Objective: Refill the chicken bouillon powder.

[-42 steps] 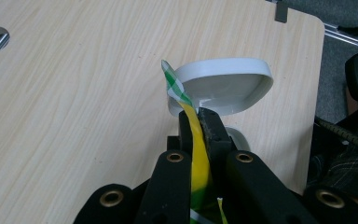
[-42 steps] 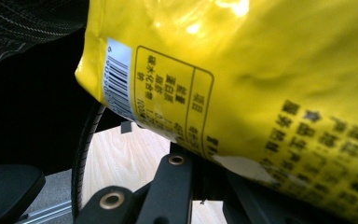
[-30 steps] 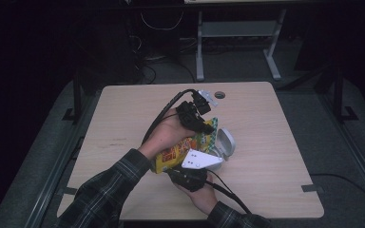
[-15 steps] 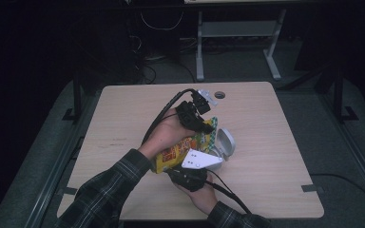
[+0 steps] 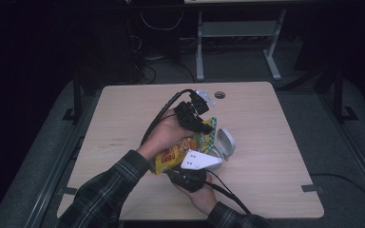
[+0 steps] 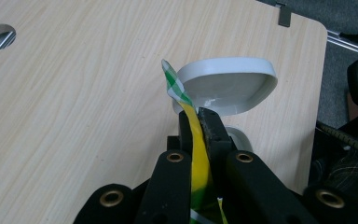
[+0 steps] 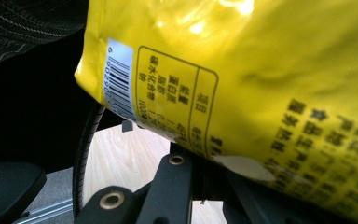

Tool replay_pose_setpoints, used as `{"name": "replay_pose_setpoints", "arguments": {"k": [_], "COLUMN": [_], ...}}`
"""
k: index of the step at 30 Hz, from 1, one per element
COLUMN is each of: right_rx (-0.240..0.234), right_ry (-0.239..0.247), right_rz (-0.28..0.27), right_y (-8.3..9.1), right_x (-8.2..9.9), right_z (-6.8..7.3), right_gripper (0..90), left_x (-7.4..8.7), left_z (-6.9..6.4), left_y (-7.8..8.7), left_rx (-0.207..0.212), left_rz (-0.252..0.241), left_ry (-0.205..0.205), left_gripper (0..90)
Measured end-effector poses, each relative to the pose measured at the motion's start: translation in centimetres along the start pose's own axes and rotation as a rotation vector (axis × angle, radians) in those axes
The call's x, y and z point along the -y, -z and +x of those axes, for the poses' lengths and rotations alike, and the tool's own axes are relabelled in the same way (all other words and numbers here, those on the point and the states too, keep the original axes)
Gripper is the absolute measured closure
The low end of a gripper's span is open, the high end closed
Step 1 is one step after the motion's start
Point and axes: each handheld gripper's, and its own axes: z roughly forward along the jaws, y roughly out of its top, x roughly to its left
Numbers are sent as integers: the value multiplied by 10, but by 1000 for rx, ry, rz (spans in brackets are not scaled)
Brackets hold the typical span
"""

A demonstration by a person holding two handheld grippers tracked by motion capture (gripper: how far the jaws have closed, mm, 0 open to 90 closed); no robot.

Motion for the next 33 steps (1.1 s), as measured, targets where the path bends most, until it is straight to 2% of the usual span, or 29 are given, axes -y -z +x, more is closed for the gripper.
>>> {"name": "replay_pose_setpoints", "arguments": {"k": [33], "right_rx": [-11], "right_ry": [-9], "right_rz": [-7], "right_y": [-1], "right_x": [-1], "right_z": [0], "right_gripper": [900], "left_x": [0], "left_z": [2], "left_y": [1], "left_rx": [-8], "left_rz": [12], "left_ry": [10], "left_gripper": [897]}}
